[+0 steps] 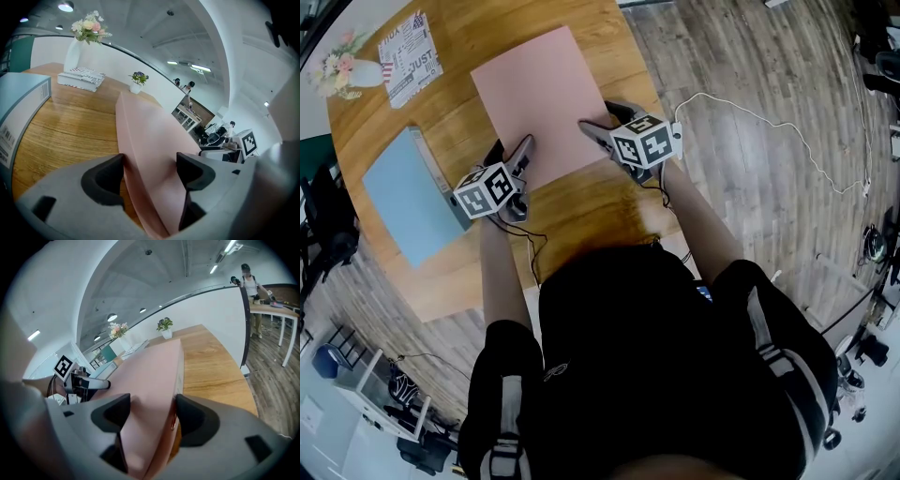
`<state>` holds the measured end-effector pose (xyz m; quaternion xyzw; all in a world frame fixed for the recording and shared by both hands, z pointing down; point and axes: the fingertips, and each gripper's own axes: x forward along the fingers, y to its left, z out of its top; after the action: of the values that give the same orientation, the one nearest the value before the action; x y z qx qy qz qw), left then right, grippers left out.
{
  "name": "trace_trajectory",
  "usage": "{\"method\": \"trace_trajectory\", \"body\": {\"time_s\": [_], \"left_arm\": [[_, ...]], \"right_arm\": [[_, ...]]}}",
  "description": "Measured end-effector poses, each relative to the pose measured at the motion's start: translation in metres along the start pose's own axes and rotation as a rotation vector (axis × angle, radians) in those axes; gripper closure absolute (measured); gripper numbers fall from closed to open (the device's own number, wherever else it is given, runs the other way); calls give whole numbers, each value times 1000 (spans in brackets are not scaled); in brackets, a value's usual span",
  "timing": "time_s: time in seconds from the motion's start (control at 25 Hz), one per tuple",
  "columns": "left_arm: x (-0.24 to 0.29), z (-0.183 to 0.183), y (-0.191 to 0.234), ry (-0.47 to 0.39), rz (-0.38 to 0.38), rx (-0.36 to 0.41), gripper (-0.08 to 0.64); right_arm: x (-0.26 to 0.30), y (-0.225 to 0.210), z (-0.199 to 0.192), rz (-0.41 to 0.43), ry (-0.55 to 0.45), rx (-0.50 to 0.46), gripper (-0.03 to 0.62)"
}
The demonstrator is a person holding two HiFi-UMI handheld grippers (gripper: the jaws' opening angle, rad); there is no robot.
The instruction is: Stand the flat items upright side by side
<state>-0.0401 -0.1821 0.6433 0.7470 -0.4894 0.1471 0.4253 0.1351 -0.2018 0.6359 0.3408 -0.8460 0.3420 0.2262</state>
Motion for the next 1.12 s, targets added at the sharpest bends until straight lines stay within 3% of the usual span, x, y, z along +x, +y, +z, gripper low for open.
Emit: {"method": "trace_trajectory", "body": {"time_s": [0.4, 0.6, 0.88, 1.0, 1.12], "left_arm": [[-31, -56, -29, 135, -39, 15, 199], [-44, -81, -40, 187, -84, 19, 198], [-28, -34, -23, 140, -56, 78, 185], [-17, -26, -18, 157, -41, 82, 184], [-8, -26, -20, 176, -51, 70, 178]], "right_arm": [[-46, 26, -59, -13, 94, 46, 279], [-66, 33, -83, 23, 148, 44, 279], [-53, 8, -22, 36, 43, 132, 266], [-35, 2, -18, 49, 74, 172, 264], [-21, 1, -25, 41, 128, 141, 265]]}}
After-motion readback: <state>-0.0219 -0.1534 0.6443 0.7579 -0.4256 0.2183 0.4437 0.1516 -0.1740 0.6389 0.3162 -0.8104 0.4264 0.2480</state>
